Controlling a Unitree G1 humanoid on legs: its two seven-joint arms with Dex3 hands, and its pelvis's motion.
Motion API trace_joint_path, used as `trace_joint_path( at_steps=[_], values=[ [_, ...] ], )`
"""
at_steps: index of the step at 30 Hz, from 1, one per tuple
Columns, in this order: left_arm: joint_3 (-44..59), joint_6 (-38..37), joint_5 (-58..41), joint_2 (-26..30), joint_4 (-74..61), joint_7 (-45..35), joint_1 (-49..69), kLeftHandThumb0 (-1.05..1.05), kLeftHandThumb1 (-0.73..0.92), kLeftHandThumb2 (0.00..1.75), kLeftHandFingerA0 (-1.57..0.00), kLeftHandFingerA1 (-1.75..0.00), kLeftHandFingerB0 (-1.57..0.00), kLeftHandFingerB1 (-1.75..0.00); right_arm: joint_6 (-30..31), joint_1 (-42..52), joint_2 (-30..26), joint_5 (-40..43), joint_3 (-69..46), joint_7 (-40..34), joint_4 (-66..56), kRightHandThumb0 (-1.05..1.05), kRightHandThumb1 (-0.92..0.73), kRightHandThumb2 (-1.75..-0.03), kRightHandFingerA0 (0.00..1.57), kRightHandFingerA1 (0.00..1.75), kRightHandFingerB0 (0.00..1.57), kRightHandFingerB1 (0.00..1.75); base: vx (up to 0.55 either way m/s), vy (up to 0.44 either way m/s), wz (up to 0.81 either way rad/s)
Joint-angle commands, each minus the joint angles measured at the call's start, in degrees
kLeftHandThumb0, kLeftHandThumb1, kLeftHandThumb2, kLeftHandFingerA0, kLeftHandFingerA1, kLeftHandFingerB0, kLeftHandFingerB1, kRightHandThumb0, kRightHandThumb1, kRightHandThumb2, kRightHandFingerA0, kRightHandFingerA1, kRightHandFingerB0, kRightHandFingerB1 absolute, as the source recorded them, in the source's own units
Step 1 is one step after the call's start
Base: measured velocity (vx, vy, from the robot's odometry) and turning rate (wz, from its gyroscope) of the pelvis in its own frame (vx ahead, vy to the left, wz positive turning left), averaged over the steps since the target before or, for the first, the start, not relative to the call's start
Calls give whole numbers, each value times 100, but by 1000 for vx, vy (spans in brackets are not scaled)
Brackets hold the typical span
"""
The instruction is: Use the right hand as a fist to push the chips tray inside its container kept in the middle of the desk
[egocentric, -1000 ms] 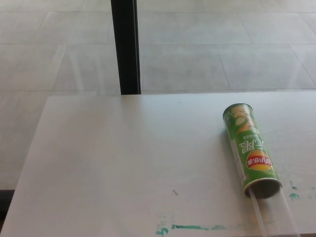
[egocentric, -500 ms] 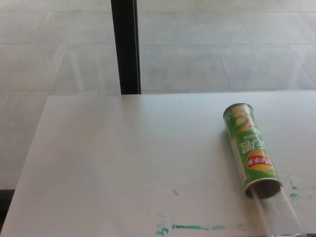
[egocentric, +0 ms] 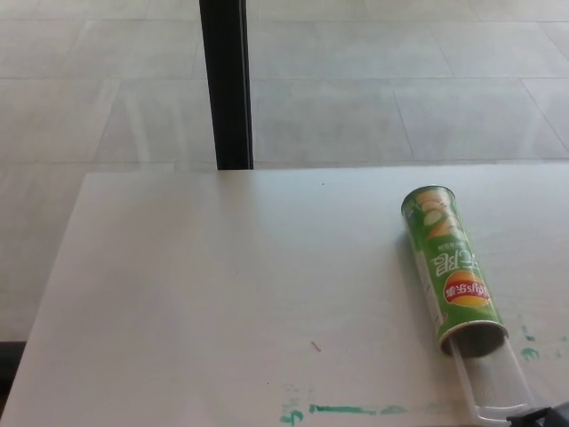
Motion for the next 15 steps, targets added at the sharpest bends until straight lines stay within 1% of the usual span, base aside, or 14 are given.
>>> trace_joint_path(
  at_steps=[1, 2, 3, 4, 5, 7, 8, 9, 11, 12, 13, 15],
  values=[
    [78, -122, -157, 127, 33, -72, 12, -70, 91, 67, -56, -69, -48, -53, 125, -159, 86, -132, 14, -52, 117, -65, -78, -63, 91, 130, 49, 46, 0, 0, 0],
    [66, -147, -134, 124, 36, -62, 19, -71, 91, 67, -57, -69, -49, -53, 167, -199, 87, -291, 44, -37, 117, -68, -77, -65, 89, 130, 49, 46, 0, 0, 0],
    [27, -166, -88, 130, 22, -65, 36, -72, 92, 68, -57, -68, -49, -53, 167, -267, 104, -290, 39, -59, 156, -65, -77, -64, 93, 125, 51, 45, 0, 0, 0],
    [-17, -177, -44, 140, 1, -73, 54, -72, 92, 68, -57, -68, -49, -53, 145, -332, 122, -202, 18, -95, 204, -65, -77, -64, 93, 125, 51, 45, 0, 0, 0],
    [-28, -155, -34, 145, 7, -34, 39, -70, 92, 68, -58, -67, -50, -52, 148, -372, 135, -184, 10, -98, 229, -65, -78, -63, 93, 127, 51, 45, 0, 0, 0],
    [68, -89, -154, 127, 0, -41, 9, -70, 90, 67, -59, -70, -49, -53, 205, -453, 143, -294, 23, -90, 284, -67, -78, -65, 90, 128, 50, 46, 0, 0, 0],
    [62, -112, -145, 125, 3, -44, 14, -70, 91, 67, -58, -68, -49, -53, 145, -491, 92, -354, 40, -161, 333, -66, -79, -65, 93, 130, 52, 46, 0, 0, 0],
    [56, -120, -136, 132, 4, -82, 17, -71, 91, 67, -55, -70, -46, -52, 198, -579, 109, -404, 54, -140, 416, -67, -79, -67, 93, 136, 51, 48, 0, 0, 0],
    [57, -119, -136, 133, 5, -87, 16, -71, 91, 67, -55, -70, -46, -52, 205, -596, 116, -412, 58, -139, 435, -67, -79, -67, 93, 136, 51, 48, 0, 0, 0],
    [-5, -132, -64, 149, 13, -37, 14, -70, 92, 67, -56, -67, -45, -51, 105, -675, 95, -283, 33, -222, 517, -64, -78, -63, 94, 128, 51, 46, 0, 0, 0],
    [8, -174, -75, 138, 8, -47, 82, -70, 92, 67, -56, -68, -47, -53, 73, -696, 85, -285, 57, -239, 549, -64, -78, -64, 92, 131, 50, 45, 0, 0, 0],
    [-55, -212, -13, 148, -3, -53, 137, -71, 92, 69, -56, -66, -45, -51, 52, -765, 63, -226, 63, -186, 608, -65, -77, -65, 91, 130, 48, 46, 0, 0, 0]
  ],
)
